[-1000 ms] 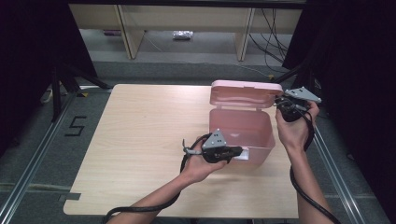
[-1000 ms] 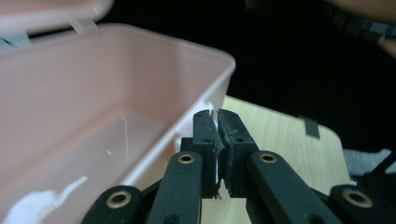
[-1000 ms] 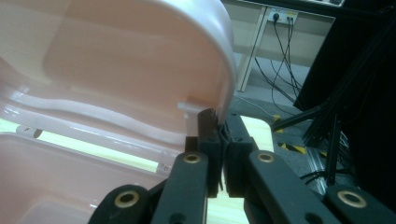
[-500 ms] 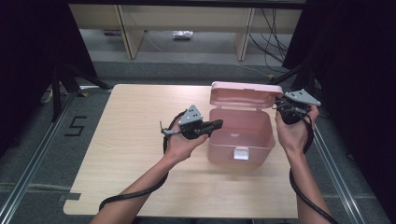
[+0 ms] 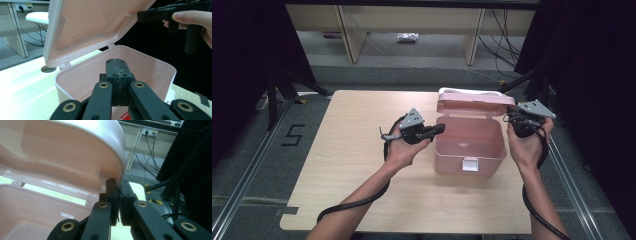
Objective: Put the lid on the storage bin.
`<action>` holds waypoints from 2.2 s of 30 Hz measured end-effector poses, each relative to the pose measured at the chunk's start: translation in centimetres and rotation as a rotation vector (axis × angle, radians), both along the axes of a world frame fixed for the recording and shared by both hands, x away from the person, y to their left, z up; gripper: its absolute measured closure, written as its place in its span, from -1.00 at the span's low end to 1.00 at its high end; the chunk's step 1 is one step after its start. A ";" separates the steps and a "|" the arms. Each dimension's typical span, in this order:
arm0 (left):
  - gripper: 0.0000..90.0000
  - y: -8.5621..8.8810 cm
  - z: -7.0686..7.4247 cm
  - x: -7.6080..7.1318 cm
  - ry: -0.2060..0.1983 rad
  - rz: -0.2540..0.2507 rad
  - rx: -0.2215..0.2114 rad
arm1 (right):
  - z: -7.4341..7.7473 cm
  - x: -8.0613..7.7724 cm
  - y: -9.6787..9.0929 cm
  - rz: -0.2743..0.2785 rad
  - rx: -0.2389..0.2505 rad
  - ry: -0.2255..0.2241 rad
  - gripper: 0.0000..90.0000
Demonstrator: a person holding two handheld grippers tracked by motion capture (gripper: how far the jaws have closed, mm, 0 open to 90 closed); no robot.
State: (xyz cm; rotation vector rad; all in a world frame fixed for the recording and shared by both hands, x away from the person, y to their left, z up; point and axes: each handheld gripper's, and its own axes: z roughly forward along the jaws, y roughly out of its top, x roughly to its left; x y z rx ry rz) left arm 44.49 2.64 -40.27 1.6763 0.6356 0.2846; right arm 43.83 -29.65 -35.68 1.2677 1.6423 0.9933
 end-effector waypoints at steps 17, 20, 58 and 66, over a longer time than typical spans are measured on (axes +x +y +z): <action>1.00 0.4 0.7 0.1 -0.009 0.013 -0.013 | -0.7 -1.1 0.1 -0.006 -0.010 -0.004 0.97; 1.00 0.4 0.7 0.1 -0.007 0.012 -0.014 | -0.8 -1.3 0.1 -0.007 -0.011 0.001 0.97; 1.00 0.6 -0.3 -0.9 -0.007 -0.009 0.009 | -4.1 -4.6 -0.8 0.026 0.048 0.125 0.83; 1.00 0.8 -0.9 -1.3 0.005 -0.019 0.016 | -4.7 -6.3 -1.7 0.056 0.105 0.165 1.00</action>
